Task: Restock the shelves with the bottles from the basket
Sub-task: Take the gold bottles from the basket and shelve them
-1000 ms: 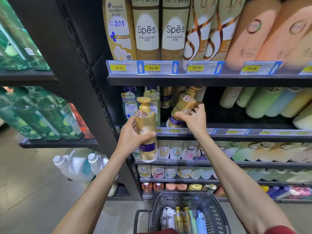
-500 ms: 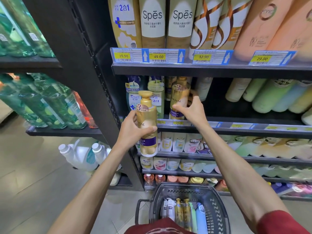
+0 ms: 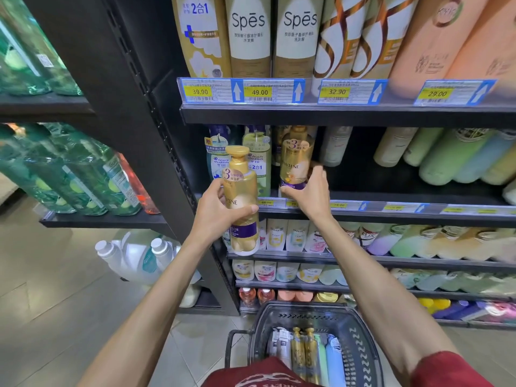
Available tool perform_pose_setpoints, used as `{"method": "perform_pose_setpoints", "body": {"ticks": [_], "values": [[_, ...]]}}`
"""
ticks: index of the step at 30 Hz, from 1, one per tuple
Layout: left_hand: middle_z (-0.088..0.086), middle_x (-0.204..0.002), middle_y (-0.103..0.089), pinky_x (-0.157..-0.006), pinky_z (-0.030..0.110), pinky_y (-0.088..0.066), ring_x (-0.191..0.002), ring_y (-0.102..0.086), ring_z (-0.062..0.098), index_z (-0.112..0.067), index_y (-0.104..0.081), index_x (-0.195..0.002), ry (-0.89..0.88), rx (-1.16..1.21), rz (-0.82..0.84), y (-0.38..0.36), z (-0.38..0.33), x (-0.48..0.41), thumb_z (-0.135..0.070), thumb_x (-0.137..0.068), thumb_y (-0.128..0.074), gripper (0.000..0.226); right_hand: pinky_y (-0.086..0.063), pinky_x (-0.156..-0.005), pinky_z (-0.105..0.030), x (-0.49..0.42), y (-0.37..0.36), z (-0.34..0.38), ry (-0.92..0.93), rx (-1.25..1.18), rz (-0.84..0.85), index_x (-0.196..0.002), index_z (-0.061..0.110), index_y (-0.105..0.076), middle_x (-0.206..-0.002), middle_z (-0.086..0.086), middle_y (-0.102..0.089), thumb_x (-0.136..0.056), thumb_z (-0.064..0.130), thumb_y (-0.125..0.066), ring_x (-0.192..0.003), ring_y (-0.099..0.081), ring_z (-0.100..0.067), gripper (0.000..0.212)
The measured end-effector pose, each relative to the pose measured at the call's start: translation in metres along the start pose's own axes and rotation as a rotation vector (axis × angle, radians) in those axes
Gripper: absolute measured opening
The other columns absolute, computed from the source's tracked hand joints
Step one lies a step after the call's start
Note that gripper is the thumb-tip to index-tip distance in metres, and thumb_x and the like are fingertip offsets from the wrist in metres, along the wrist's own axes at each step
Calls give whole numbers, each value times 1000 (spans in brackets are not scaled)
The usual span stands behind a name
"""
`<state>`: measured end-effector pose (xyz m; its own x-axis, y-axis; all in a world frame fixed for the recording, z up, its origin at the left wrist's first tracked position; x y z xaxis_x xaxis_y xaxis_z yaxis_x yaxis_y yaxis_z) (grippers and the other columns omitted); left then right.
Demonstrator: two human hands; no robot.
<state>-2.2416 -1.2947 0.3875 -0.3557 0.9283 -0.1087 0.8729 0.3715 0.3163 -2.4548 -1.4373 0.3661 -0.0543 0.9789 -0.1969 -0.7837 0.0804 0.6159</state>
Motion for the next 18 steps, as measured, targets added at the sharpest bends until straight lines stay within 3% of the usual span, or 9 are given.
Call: {"method": "perform_pose_setpoints", "body": {"ticks": [4,10,13,18], "values": [[-18,-107,-72,-78,12,-53,-100,-68,-1,-31,-59,-115,6,-18,28,0,1,-4,-38,-59,-96,67,-44,-68,-30,-12,-3,-3,-17,-14,25,-100,13,-47,-101,-2,-53,-65,41,-91,-88,-52,-15,62],[-22,-108,-71,-78,8,-51,-101,-68,-2,-31,-60,-117,3,-27,33,2,0,-6,-43,-56,-95,71,-45,-57,-29,-23,-8,-10,-50,11,83,-88,7,-54,-87,-6,-59,-71,45,-87,-75,-58,-18,54],[-21,-108,-72,-85,17,-53,-101,-68,-2,-32,-60,-116,4,-34,34,3,0,-7,-39,-58,-96,69,-40,-51,-28,-28,-11,-10,-67,18,116,-78,6,-56,-77,-6,-58,-74,45,-85,-65,-54,-17,49],[-20,-107,-72,-91,26,-56,-101,-68,-1,-32,-60,-113,4,-40,26,5,-3,-6,-47,-53,-94,71,-26,-43,-21,-37,-13,-9,-68,14,165,-55,15,-42,-56,2,-47,-77,43,-83,-49,-42,-9,54]]}}
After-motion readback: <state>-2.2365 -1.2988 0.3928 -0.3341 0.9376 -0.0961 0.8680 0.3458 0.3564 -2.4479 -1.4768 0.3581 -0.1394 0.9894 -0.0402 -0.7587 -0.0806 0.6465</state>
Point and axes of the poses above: each hand's wrist, its own x-axis away from the middle knuckle, its own y-axis out of the back of the hand, z = x × y, the point moved 6 cm from there along -x, towards the middle knuckle
